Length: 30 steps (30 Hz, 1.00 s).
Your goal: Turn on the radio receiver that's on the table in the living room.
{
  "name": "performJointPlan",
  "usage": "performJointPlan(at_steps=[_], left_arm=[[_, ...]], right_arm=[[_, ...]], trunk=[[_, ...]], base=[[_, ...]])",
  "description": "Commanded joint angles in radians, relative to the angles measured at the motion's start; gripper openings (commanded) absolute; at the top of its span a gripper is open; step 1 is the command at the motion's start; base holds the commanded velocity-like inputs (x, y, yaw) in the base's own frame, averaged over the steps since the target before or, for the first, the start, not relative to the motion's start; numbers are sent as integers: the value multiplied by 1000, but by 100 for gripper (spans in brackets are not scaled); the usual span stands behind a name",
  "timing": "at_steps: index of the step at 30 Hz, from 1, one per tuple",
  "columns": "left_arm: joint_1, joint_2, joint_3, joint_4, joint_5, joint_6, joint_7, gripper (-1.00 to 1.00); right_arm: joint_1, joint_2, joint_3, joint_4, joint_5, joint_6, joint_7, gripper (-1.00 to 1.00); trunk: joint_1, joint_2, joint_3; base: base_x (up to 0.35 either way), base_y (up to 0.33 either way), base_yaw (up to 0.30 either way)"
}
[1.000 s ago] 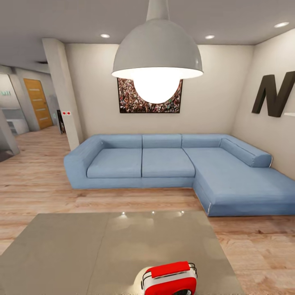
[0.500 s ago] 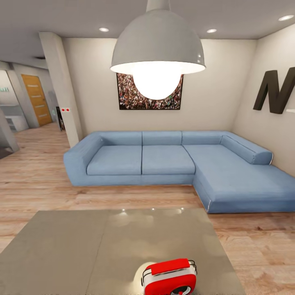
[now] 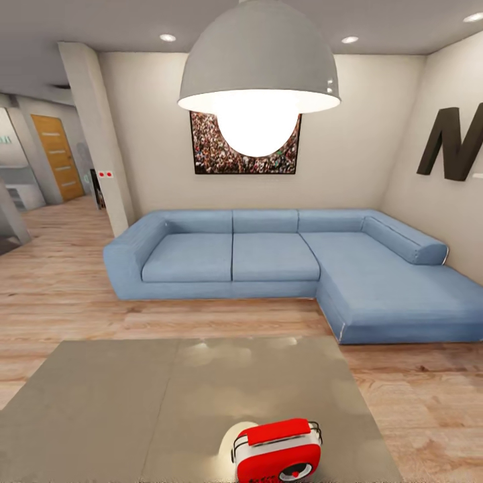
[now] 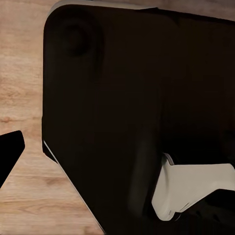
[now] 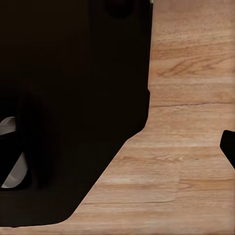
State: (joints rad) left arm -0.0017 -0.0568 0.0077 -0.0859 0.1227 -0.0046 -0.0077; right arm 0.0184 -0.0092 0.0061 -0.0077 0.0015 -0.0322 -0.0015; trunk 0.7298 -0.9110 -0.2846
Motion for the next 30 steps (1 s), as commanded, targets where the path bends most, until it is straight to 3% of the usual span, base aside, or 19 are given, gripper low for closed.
performJointPlan(at_steps=[1, 30], left_arm=[[0, 0, 0, 0, 0, 0, 0, 100], [0, 0, 0, 0, 0, 0, 0, 100]], right_arm=[[0, 0, 0, 0, 0, 0, 0, 100], [0, 0, 0, 0, 0, 0, 0, 100]], trunk=[[0, 0, -2], [0, 0, -49]], base=[[0, 0, 0], [0, 0, 0]])
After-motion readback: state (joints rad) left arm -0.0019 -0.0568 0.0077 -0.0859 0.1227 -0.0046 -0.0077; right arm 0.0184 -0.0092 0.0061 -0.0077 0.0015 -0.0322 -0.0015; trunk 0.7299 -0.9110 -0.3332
